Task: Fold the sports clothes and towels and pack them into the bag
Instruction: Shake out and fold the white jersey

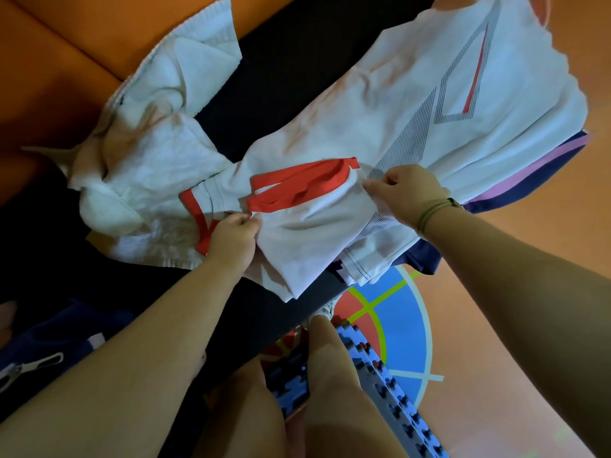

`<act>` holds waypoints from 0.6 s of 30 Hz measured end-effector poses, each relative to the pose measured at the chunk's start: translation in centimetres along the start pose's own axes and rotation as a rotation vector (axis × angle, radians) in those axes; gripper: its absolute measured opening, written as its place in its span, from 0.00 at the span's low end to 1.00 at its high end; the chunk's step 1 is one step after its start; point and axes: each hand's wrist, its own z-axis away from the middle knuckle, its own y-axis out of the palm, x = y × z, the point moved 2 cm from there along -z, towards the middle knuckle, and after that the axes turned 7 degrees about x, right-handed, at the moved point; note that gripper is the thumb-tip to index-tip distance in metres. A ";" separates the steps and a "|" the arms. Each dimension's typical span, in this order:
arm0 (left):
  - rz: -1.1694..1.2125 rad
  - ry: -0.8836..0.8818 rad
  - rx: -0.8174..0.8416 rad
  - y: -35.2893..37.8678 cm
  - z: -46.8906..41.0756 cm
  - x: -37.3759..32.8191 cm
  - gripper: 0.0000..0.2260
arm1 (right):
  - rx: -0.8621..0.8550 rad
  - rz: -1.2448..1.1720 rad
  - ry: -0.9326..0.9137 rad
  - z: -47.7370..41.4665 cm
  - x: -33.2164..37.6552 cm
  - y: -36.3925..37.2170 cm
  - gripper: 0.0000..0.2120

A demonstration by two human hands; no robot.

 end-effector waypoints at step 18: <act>-1.376 0.868 0.207 -5.1 0.0 3.3 0.29 | -0.388 0.320 -0.398 11.0 1.4 10.7 0.16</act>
